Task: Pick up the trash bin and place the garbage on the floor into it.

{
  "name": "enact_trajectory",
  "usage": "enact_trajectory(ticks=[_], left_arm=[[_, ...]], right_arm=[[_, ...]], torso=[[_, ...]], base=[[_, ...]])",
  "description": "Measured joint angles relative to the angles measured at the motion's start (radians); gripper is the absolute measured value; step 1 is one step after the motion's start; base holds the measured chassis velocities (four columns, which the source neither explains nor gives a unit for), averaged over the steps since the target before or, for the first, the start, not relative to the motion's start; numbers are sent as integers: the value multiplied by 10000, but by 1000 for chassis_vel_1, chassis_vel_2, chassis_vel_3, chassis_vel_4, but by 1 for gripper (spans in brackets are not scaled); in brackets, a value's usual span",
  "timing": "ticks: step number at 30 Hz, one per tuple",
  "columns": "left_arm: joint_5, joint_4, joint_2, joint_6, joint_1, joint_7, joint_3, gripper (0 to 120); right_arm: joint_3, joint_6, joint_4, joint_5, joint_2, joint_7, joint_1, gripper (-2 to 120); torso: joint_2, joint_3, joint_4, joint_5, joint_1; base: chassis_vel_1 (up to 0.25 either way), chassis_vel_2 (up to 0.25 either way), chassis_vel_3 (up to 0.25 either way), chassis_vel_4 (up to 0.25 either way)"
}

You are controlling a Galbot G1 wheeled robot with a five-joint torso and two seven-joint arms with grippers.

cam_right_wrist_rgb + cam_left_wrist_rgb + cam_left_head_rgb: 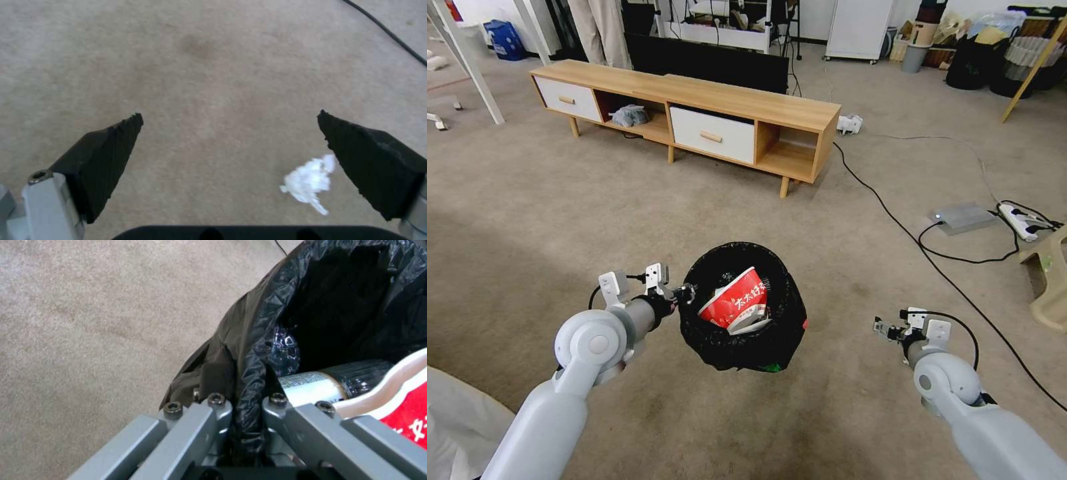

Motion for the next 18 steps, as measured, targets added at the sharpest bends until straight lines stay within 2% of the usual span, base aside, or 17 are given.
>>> enact_trajectory(ticks=[5,18], left_arm=[[68,29,-26,0,-1,25,3,0],[119,70,-56,0,19,43,-4,0]], right_arm=[[195,-395,-78,229,17,480,-18,100],[499,-814,-666,411,95,765,-171,100]], torso=[[0,0,0,0,0],[0,0,0,0,0]], base=[[0,0,0,0],[0,0,0,0]])
